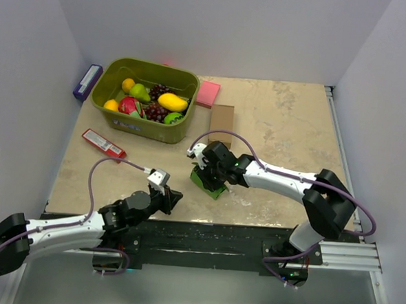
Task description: Fold the paper box
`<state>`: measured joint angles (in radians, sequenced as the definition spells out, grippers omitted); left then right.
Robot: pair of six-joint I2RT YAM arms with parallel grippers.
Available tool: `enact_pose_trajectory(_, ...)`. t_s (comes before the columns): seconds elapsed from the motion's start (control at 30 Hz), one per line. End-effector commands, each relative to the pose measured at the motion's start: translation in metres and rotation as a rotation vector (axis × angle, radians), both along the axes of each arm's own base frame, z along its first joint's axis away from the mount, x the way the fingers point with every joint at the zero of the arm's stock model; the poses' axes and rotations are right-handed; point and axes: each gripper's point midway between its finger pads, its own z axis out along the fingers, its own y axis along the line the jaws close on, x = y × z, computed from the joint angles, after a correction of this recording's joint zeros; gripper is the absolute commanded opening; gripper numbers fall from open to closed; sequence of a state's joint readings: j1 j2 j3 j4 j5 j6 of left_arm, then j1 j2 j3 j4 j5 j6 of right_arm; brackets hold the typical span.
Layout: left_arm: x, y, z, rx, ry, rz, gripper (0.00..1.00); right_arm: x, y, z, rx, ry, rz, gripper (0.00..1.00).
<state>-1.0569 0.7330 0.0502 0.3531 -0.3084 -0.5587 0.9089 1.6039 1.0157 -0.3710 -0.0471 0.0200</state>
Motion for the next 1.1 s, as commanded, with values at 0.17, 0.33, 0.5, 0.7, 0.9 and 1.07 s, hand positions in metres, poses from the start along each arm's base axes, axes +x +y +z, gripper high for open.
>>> enact_pose_trajectory(0.17,0.016,-0.011,0.104,-0.125,-0.193,-0.105,0.66,-0.034,0.017,0.032,0.106,0.055,0.131,0.0)
enact_pose_trajectory(0.33,0.019,-0.013,0.12,-0.093,-0.118,-0.226,0.68,-0.059,0.024,0.052,0.172,0.131,0.213,0.0)
enact_pose_trajectory(0.5,0.021,-0.015,0.142,-0.041,-0.098,-0.284,0.7,-0.075,0.02,0.064,0.2,0.167,0.25,0.0)
enact_pose_trajectory(0.7,0.006,-0.026,0.123,0.004,-0.018,-0.424,0.64,-0.083,0.019,0.07,0.217,0.166,0.3,0.0)
enact_pose_trajectory(0.9,0.011,-0.028,0.126,-0.003,-0.046,-0.413,0.55,-0.083,0.019,0.069,0.219,0.167,0.306,0.0)
enact_pose_trajectory(1.07,0.015,-0.03,0.126,-0.005,-0.054,-0.41,0.47,-0.083,0.019,0.067,0.214,0.168,0.305,0.0)
